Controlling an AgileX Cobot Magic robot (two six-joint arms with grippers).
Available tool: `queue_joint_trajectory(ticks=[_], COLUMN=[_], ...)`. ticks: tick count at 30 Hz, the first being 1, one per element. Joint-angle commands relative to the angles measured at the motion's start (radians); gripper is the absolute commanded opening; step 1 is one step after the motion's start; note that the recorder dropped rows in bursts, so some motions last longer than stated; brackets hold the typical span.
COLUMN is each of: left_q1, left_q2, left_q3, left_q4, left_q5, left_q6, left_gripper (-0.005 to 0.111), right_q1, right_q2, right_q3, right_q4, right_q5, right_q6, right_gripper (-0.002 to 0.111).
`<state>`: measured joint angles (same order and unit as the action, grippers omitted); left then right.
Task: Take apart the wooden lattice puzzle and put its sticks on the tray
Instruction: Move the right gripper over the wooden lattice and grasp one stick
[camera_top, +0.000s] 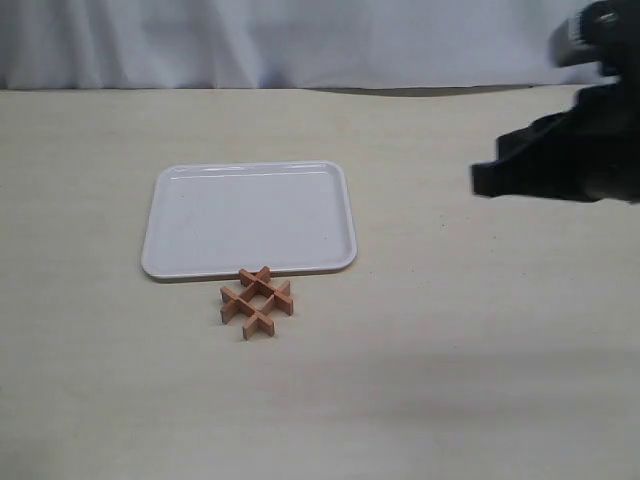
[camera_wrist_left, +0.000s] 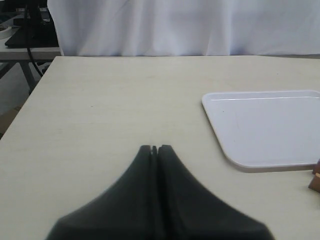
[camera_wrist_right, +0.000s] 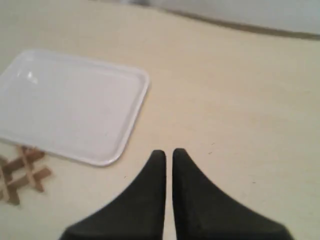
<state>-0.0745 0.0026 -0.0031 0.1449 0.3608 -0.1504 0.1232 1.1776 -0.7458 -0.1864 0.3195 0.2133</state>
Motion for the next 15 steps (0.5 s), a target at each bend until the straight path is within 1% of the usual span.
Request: queue_joint_trajectory(ticks=[1,5,9,11,15], left_q1=[-0.008,-0.008,-0.008,-0.008,-0.008], left_q2=[-0.003,-0.003,-0.003,-0.003,-0.003], left_q3=[0.003,0.003,0.003,0.003,0.003], left_q4=[0.0,0.0,0.0,0.0,0.0], left_q5=[-0.006,-0.006,-0.006,-0.006,-0.006], left_q6=[0.0,0.0,0.0,0.0,0.0], left_gripper=[0.0,0.0,0.0,0.0,0.0], right_q1=[0.172,0.291,0.358,0.38,0.392], right_q2=[0.187,0.345,0.467,0.522,0.594], right_q3=[-0.102,-0.202,-0.277,-0.308,-0.356], right_q4=[-0.01,-0.01,-0.016,-0.014,-0.01], right_q5=[0.159,0.277,0.299,0.299,0.305], right_q6=[-0.096,-0.105,-0.105,-0.105,-0.109], right_gripper=[0.005,0.005,0.005,0.011,0.033])
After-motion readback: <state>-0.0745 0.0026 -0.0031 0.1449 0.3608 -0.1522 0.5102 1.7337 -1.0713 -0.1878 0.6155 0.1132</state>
